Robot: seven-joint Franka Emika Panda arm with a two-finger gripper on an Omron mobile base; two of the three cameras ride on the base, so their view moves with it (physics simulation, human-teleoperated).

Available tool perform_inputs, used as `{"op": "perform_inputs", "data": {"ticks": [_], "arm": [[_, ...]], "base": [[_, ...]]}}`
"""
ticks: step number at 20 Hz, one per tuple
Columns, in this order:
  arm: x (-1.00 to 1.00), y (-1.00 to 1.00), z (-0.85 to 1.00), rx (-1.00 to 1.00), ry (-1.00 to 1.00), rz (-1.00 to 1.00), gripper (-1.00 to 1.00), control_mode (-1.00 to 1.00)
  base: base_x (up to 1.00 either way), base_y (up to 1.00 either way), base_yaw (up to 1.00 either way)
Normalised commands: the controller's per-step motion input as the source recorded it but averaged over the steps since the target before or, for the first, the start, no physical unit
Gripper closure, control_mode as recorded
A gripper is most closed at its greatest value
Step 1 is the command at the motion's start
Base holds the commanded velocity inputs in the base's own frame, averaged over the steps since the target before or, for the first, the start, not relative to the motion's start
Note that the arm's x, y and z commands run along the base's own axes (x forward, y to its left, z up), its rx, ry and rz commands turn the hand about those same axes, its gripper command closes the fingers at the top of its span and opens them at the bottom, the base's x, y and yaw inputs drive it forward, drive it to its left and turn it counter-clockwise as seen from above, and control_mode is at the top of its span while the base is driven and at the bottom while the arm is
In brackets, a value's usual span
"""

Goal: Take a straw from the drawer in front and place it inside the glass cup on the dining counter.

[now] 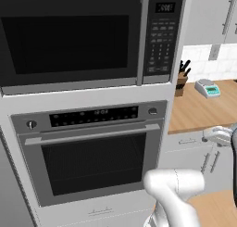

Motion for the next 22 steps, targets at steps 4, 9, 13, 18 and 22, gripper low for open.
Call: {"op": "perform_inputs", "data": {"ticks": [4, 9, 13, 18, 22], "arm": [[-0.14, -0.44, -0.85, 0.64, -0.11, -0.21, -1.0, -1.0], [0.11, -0.33, -0.66, 0.61, 0.02, -0.21, -1.0, -1.0], [0.62, -0.45, -0.36, 0.63, 0.23, -0.21, -1.0, -1.0], [0.75, -0.48, -0.24, 0.55, 0.28, -0.19, -1.0, -1.0], [0.43, -0.56, -0.54, 0.29, 0.14, -0.12, -1.0, -1.0]], "base": [[0.0, 0.0, 0.0], [0.0, 0.0, 0.0], [0.0, 0.0, 0.0], [0.0, 0.0, 0.0], [0.0, 0.0, 0.0]]}}
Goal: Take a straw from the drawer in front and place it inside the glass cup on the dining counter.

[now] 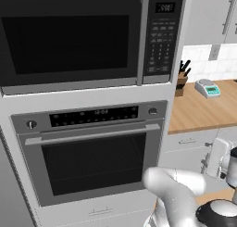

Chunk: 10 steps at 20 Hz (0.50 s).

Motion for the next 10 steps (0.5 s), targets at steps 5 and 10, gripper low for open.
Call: {"op": "perform_inputs", "data": {"ticks": [5, 10], "arm": [[0.39, -0.59, -0.43, 0.06, 0.02, -0.02, -1.0, -1.0], [0.41, -0.25, -0.15, 0.0, -0.03, 0.0, -1.0, -1.0]], "base": [[0.0, 0.0, 0.0], [0.0, 0.0, 0.0]]}}
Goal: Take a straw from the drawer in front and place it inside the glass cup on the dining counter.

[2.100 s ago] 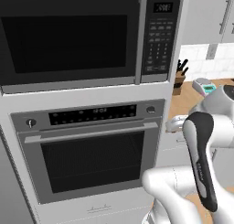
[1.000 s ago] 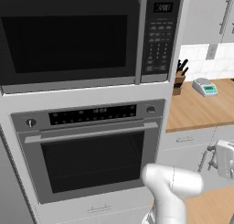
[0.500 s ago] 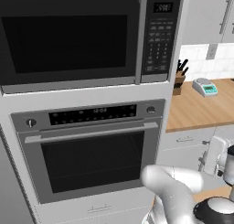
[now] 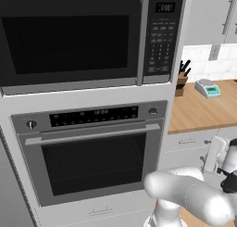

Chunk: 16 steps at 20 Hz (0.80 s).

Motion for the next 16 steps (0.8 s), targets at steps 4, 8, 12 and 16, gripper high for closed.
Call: {"op": "perform_inputs", "data": {"ticks": [4, 8, 12, 16], "arm": [[0.21, -0.07, -0.29, -0.01, -0.07, 0.0, -1.0, -1.0], [0.27, 0.01, -0.56, -0.08, -0.15, -0.04, -1.0, -1.0], [0.28, 0.04, -0.26, -0.14, -0.1, -0.11, -1.0, -1.0], [0.28, 0.0, -0.06, -0.08, -0.02, -0.07, -1.0, -1.0]], "base": [[0.0, 0.0, 0.0], [0.0, 0.0, 0.0], [0.0, 0.0, 0.0], [0.0, 0.0, 0.0]]}}
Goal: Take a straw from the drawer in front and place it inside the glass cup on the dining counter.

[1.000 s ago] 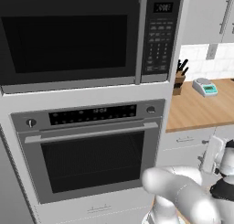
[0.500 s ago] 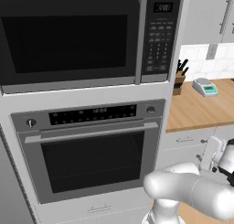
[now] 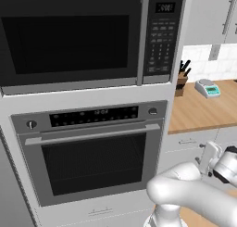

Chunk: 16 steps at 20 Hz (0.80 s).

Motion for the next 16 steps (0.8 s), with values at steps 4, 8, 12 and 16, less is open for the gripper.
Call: {"op": "perform_inputs", "data": {"ticks": [4, 8, 12, 16], "arm": [[0.39, 0.0, -0.01, -0.1, 0.0, -0.04, -1.0, -1.0], [0.34, 0.0, -0.04, -0.06, 0.0, -0.06, -1.0, -1.0], [0.32, -0.1, -0.3, 0.0, 0.0, -0.04, -1.0, -1.0], [0.37, -0.16, -0.37, 0.0, 0.0, -0.04, -1.0, -1.0]], "base": [[0.0, 0.0, 0.0], [0.0, 0.0, 0.0], [0.0, 0.0, 0.0], [0.0, 0.0, 0.0]]}}
